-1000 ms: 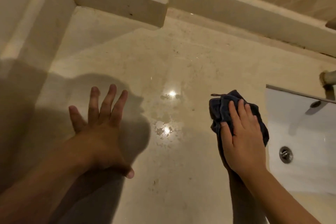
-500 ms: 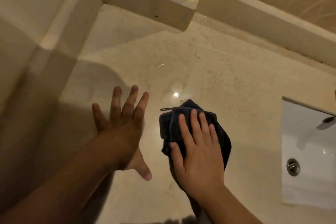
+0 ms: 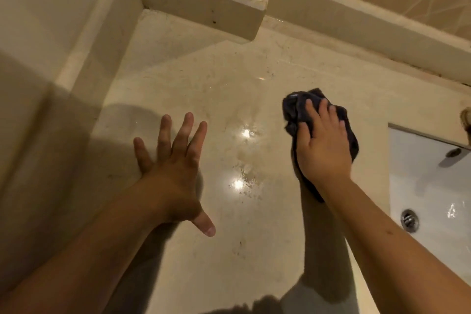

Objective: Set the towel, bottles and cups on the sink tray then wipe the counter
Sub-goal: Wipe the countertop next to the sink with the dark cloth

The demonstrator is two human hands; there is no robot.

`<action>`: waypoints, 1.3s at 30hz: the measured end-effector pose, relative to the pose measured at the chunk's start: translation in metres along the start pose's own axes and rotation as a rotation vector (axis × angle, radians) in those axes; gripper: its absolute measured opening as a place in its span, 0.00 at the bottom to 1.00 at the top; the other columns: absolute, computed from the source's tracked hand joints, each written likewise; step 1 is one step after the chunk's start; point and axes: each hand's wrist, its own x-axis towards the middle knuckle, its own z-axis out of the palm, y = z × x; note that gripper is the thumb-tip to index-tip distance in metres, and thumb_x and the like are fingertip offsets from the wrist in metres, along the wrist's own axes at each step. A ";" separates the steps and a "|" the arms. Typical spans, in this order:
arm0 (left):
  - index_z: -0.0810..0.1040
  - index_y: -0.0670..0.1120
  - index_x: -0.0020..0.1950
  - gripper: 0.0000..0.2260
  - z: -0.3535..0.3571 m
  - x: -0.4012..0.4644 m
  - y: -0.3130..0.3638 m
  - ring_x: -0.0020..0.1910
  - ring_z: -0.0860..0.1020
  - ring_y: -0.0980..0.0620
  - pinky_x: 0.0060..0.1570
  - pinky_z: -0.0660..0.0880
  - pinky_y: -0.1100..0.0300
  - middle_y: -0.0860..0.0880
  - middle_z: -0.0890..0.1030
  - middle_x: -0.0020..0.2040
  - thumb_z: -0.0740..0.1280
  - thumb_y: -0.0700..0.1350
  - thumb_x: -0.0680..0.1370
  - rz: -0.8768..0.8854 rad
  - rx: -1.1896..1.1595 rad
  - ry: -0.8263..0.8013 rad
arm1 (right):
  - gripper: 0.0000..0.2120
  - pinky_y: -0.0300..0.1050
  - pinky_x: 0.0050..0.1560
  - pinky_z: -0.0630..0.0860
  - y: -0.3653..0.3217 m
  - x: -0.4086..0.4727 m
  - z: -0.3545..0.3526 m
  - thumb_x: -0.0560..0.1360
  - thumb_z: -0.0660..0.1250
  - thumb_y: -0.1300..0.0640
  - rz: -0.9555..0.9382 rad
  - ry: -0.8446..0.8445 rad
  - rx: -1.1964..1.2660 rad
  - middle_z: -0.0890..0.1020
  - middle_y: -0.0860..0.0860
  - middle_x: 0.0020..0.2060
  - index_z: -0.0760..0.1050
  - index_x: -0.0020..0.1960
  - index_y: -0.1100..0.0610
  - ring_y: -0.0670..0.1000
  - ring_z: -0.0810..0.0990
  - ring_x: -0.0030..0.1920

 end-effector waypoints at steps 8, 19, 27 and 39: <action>0.11 0.54 0.62 0.80 0.004 0.005 -0.001 0.63 0.13 0.42 0.66 0.33 0.27 0.53 0.11 0.64 0.76 0.75 0.43 -0.040 0.043 0.003 | 0.13 0.33 0.53 0.73 -0.045 -0.084 -0.050 0.85 0.54 0.44 -0.009 -0.379 0.734 0.84 0.35 0.53 0.77 0.61 0.36 0.36 0.80 0.56; 0.31 0.44 0.75 0.72 0.042 -0.021 0.004 0.78 0.37 0.37 0.67 0.53 0.24 0.45 0.36 0.78 0.67 0.81 0.50 -0.026 0.108 0.296 | 0.25 0.54 0.71 0.61 -0.128 -0.095 0.025 0.81 0.61 0.46 -0.229 -0.034 0.134 0.69 0.57 0.74 0.70 0.75 0.53 0.59 0.63 0.74; 0.48 0.41 0.81 0.78 0.050 -0.014 0.002 0.80 0.46 0.37 0.65 0.51 0.23 0.40 0.50 0.81 0.49 0.88 0.41 -0.013 0.100 0.360 | 0.19 0.47 0.64 0.66 -0.068 -0.061 0.037 0.79 0.66 0.48 -0.389 0.195 0.125 0.80 0.52 0.64 0.80 0.66 0.54 0.54 0.73 0.63; 0.24 0.47 0.75 0.76 0.045 -0.021 0.004 0.74 0.23 0.45 0.71 0.36 0.31 0.48 0.24 0.77 0.52 0.87 0.41 -0.034 0.028 0.322 | 0.13 0.56 0.54 0.73 0.097 -0.010 -0.033 0.82 0.60 0.55 0.204 0.288 0.136 0.83 0.60 0.49 0.80 0.56 0.60 0.63 0.78 0.50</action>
